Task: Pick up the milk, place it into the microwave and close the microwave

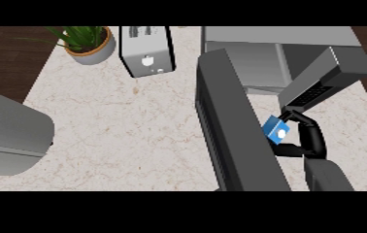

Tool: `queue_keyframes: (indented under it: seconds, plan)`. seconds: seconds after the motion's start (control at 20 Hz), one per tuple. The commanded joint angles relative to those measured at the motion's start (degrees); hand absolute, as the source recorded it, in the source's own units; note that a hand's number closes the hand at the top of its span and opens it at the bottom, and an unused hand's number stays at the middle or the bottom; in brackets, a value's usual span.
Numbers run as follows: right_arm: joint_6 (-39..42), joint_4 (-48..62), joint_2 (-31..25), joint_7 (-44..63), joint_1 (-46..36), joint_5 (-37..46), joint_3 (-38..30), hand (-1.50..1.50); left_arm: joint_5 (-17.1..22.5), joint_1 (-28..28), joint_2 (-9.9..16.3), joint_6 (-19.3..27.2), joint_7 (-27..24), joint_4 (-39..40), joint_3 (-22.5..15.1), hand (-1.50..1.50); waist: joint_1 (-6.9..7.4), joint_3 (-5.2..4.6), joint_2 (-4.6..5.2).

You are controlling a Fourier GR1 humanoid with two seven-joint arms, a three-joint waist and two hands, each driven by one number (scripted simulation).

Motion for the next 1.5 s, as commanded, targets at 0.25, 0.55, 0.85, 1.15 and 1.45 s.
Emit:
queue_keyframes:
  seconds: [0.25,0.55,0.85,1.15,1.45]
  plan:
    - [18.33,13.26,-3.04,-8.27,-10.61,0.86,2.18,1.50,2.47,-1.00,0.40,-0.16,1.08,-0.70,0.64,-1.50,0.22,0.07,0.29]
    - [21.45,10.47,-2.72,-6.81,-12.18,0.77,4.37,1.50,1.02,1.82,-0.70,-1.37,-3.03,1.30,1.52,-1.50,-1.10,-0.13,-0.35]
    - [12.79,7.10,2.97,-0.75,-14.96,1.83,5.48,1.50,2.17,0.38,-0.68,-1.04,-0.86,1.19,2.95,-1.50,-1.70,-0.18,-0.47]
    - [10.41,-0.70,3.06,8.91,-18.15,0.71,4.77,1.50,4.79,2.31,-0.67,-3.51,-3.00,2.25,5.68,-1.50,-2.06,-0.23,-0.69]
    - [-2.21,9.41,7.10,8.77,-27.56,7.38,6.12,1.50,6.83,1.36,-0.01,-2.54,1.72,-0.75,6.61,-1.50,-0.73,-0.15,-0.13]
